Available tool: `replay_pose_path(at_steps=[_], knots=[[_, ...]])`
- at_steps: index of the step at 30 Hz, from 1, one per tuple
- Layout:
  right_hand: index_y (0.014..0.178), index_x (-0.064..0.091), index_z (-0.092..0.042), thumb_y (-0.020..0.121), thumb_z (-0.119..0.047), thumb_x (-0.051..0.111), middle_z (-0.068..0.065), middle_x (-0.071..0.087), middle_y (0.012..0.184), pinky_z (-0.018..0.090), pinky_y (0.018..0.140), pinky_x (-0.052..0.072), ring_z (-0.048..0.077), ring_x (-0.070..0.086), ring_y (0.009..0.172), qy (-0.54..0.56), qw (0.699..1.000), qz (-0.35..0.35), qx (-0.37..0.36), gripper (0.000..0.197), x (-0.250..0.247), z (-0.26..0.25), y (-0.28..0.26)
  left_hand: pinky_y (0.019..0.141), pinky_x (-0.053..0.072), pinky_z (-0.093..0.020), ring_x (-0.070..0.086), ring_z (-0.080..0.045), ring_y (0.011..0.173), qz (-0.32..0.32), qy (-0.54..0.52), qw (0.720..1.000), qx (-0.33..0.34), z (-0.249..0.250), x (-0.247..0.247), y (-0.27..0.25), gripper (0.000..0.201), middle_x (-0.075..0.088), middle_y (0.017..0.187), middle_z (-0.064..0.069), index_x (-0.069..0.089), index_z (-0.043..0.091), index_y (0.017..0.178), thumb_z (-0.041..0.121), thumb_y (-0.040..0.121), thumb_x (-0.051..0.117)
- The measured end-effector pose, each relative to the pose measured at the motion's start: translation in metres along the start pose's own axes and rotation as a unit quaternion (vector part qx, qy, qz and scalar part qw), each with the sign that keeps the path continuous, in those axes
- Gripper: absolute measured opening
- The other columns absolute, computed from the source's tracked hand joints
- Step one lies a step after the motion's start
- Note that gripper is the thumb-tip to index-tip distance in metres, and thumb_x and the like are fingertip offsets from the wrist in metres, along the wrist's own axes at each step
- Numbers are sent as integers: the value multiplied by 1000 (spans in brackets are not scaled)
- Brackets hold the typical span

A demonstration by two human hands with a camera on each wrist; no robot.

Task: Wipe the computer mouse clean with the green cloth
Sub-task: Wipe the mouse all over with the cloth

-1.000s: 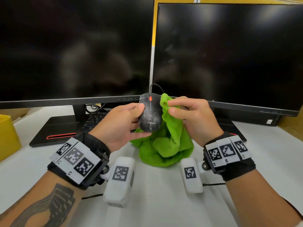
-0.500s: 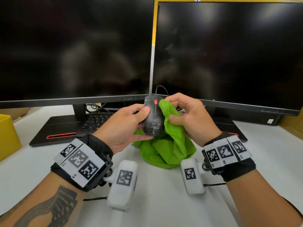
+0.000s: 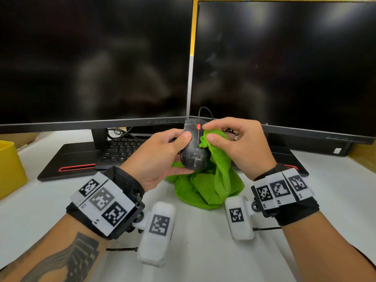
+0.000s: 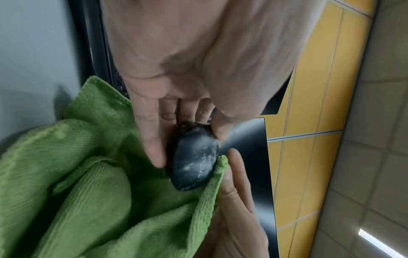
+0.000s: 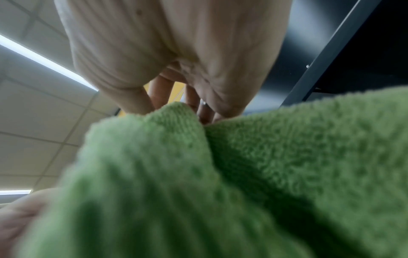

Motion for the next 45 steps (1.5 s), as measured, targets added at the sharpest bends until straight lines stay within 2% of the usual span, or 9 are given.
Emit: replay_pose_path(at_steps=[4,8,11,16,29,34,36,39,45], knots=[[94,83,-22,82,-10,79,8,70,93,49,71,51,46,58,80,-25,998,-46,-19,18,8,-2,-2,82,67,-40,76,-33,108,12,1,1000,7,2,-4,0,27,77,122,-15,72,17,121,29,111,50],[87,82,-17,80,2,80,-1,73,88,33,68,52,22,67,73,-17,1000,-22,4,21,3,2,-1,81,67,-38,76,-28,103,19,-9,1000,8,3,-7,0,28,79,120,-13,72,16,122,30,111,50],[88,81,-13,80,3,82,3,78,87,38,72,61,27,75,82,-13,999,31,16,18,-4,2,0,79,67,-38,77,-24,99,12,-5,1000,4,0,-2,0,27,79,119,-13,72,16,122,29,110,51],[97,77,-9,68,2,91,10,79,88,26,74,61,15,77,80,18,1000,6,21,35,4,-4,-1,80,68,-39,76,-28,99,21,-10,1000,6,0,-2,1,29,79,118,-15,70,13,126,29,110,51],[88,84,-17,79,-7,85,3,80,83,43,69,62,25,74,74,-67,997,-33,15,14,2,0,0,76,68,-38,79,-20,87,29,-15,999,0,-5,1,4,28,80,109,-11,69,12,126,29,110,53],[86,83,-11,76,-2,85,17,74,84,47,63,54,29,62,63,-46,992,-114,38,14,10,1,-4,74,67,-34,79,-18,84,46,-26,999,2,0,-6,4,30,81,110,-13,69,11,127,30,110,52],[82,83,-13,74,-2,85,21,73,76,41,56,45,21,52,53,-50,992,-101,50,14,6,3,-3,73,67,-34,79,-20,87,53,-30,998,3,2,-8,4,31,79,117,-16,69,11,127,30,110,52],[83,83,-8,77,5,82,-1,69,61,19,54,42,2,48,46,-57,996,-50,45,14,-2,4,-1,74,67,-34,80,-20,89,46,-23,999,-1,-1,-3,3,30,79,117,-15,69,12,127,30,110,52],[90,84,-13,77,-5,85,16,74,91,51,69,57,44,66,80,-44,994,-96,14,16,13,-5,-2,72,67,-34,79,-17,79,46,-40,998,-6,-3,-3,4,29,79,107,-12,69,9,124,29,110,52]])
Point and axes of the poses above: each hand's wrist, its own y-axis towards the middle knuckle, its own x-axis out of the palm, z = x × y, the point moved 6 cm from there along y, towards the middle knuckle
